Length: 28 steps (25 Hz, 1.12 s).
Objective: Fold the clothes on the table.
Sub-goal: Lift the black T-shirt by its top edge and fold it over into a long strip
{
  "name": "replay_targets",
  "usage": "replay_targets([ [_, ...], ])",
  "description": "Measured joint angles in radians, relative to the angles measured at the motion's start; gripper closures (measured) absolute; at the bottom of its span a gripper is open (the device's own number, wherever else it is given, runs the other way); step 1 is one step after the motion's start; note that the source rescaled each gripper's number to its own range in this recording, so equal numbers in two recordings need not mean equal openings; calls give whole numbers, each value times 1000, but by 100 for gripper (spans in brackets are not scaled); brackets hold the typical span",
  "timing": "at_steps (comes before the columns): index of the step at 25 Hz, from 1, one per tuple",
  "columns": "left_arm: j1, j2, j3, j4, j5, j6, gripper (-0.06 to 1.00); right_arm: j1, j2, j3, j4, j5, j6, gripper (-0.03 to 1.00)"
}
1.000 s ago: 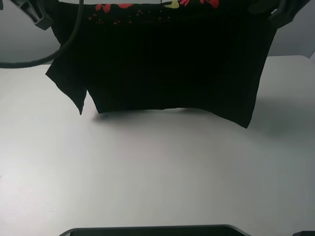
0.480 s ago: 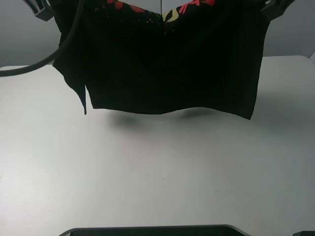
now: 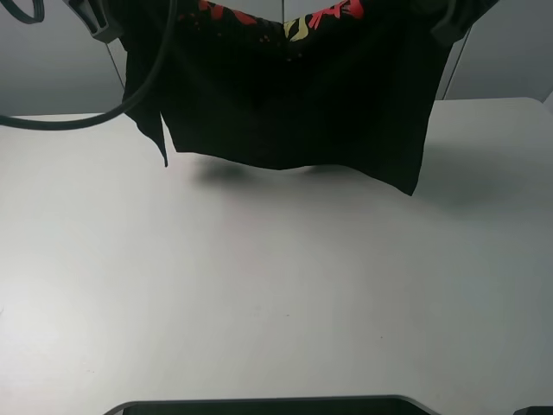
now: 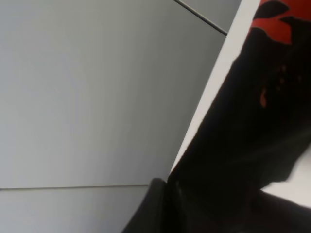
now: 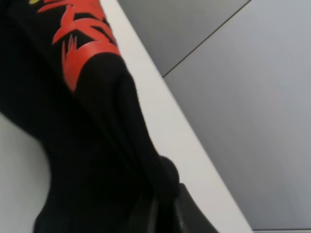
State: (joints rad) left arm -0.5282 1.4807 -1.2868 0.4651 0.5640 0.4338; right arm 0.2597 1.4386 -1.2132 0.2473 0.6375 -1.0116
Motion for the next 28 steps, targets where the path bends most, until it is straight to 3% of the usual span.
replay_targets([
  [8,73,118,0,164,-147,-139,94,0,130,0,2,-168,-62,95],
  [12,98,149,-24,192,-174,-196,94,0,174,0,2,-219,-74,95],
  [16,93,149,-105,160,-156,-208,94,0,176,-45,4,-170,-69,95],
  [20,62,147,-121,100,1,-183,94,0,176,-58,24,-51,-50,95],
  [28,43,147,-121,-243,480,99,94,0,176,-58,107,311,-28,95],
])
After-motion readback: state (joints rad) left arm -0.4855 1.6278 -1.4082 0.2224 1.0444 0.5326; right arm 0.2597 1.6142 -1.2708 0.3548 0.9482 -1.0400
